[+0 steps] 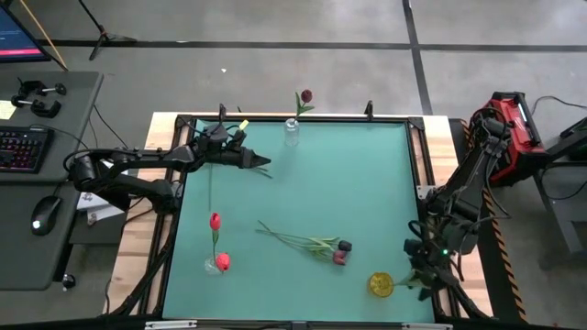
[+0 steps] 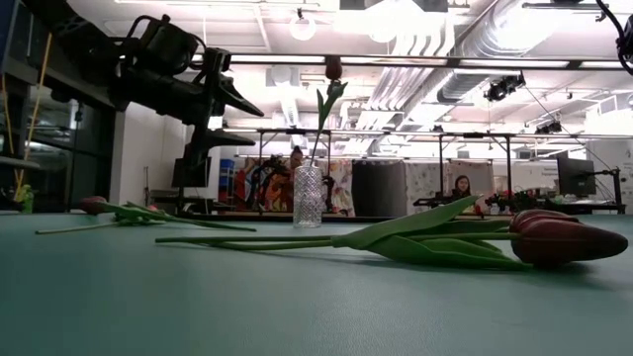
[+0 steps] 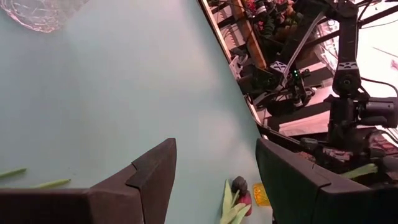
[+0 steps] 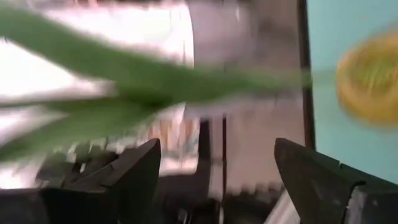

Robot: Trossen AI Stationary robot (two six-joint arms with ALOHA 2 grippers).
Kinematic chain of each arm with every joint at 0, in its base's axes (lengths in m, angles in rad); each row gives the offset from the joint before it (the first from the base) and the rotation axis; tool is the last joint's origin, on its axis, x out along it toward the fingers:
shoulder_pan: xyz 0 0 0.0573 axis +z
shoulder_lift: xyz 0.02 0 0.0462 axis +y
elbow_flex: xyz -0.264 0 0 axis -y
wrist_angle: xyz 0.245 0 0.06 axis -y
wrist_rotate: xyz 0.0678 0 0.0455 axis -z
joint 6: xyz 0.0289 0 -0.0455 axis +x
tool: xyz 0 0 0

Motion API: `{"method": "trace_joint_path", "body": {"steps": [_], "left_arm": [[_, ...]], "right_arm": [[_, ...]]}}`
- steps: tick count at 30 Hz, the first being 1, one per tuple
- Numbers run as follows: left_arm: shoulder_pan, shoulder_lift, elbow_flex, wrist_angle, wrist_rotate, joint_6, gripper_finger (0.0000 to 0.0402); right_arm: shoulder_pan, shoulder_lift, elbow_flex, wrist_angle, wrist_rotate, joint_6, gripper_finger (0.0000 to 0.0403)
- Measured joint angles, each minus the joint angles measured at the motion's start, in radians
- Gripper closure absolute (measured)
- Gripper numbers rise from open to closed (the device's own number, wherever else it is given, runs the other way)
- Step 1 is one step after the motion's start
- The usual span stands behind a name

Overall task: Sort flowers into vase by color
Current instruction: Put the right black flower into the yellow vase, then put the bottom black flower into the yellow vase

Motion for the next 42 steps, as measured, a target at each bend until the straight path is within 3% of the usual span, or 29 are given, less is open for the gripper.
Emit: {"method": "trace_joint_path", "body": {"steps": [7, 14, 21, 26, 31, 37, 42], "left_arm": [[0.000, 0.000, 0.000, 0.000, 0.001, 0.016, 0.0193], [0.000, 0.000, 0.000, 0.000, 0.002, 0.017, 0.0193], [0.000, 0.000, 0.000, 0.001, 0.002, 0.058, 0.0193], [0.000, 0.000, 0.000, 0.001, 0.003, 0.062, 0.0193], [0.000, 0.000, 0.000, 0.001, 0.003, 0.088, 0.0193], [0.000, 0.000, 0.000, 0.001, 0.003, 0.145, 0.0193], [0.000, 0.000, 0.000, 0.001, 0.038, 0.149, 0.0193]], "right_arm": [[-0.001, 0.000, 0.000, -0.042, -0.208, 0.077, 0.0123], [-0.018, 0.000, 0.000, -0.102, -0.243, 0.088, 0.0146], [-0.091, -0.045, 0.000, -0.425, -0.244, 0.047, 0.0155], [-0.170, -0.101, 0.000, -0.645, -0.129, 0.011, 0.0155], [-0.255, -0.143, 0.000, -0.751, 0.045, -0.013, 0.0155], [-0.359, -0.159, 0.000, -0.749, 0.239, -0.029, 0.0155], [-0.440, -0.157, 0.000, -0.660, 0.247, -0.123, 0.0155]]}}
